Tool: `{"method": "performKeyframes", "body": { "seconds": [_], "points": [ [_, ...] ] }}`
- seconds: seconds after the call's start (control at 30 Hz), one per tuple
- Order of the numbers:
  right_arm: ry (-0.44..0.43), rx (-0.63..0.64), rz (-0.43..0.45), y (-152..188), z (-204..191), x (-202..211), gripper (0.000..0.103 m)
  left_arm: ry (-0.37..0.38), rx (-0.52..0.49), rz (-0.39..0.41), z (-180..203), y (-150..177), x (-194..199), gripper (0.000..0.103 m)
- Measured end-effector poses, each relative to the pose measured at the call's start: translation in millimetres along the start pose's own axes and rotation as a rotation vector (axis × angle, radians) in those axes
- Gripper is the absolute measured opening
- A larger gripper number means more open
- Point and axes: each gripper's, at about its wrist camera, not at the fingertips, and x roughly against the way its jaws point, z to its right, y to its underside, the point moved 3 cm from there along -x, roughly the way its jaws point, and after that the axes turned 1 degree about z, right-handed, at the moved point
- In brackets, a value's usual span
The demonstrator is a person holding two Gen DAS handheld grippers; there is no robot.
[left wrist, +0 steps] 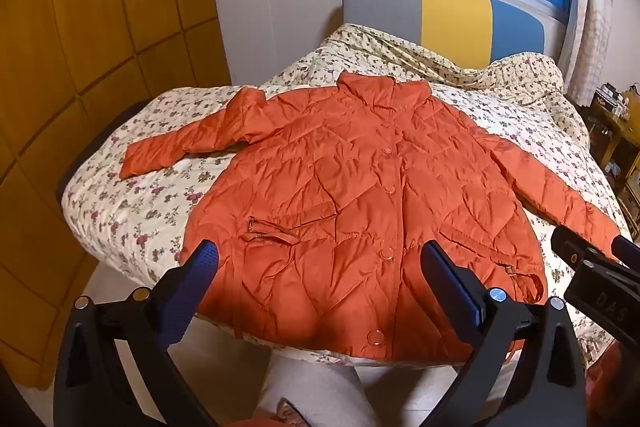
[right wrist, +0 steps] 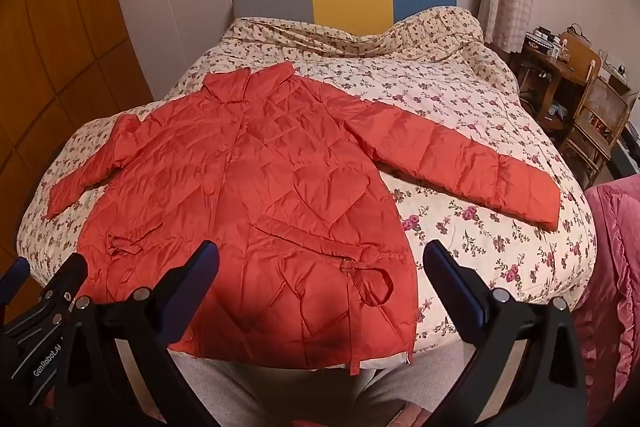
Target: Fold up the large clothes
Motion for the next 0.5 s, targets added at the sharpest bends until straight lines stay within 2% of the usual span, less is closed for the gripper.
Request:
{"method": "performKeyframes", "body": {
  "seconds": [0.5],
  "points": [
    [0.0, 0.004, -0.007, 0.8, 0.2, 0.1, 0.101, 0.003, 0.006, -0.007, -2.2, 2.3, -1.3, 0.1]
  ]
}}
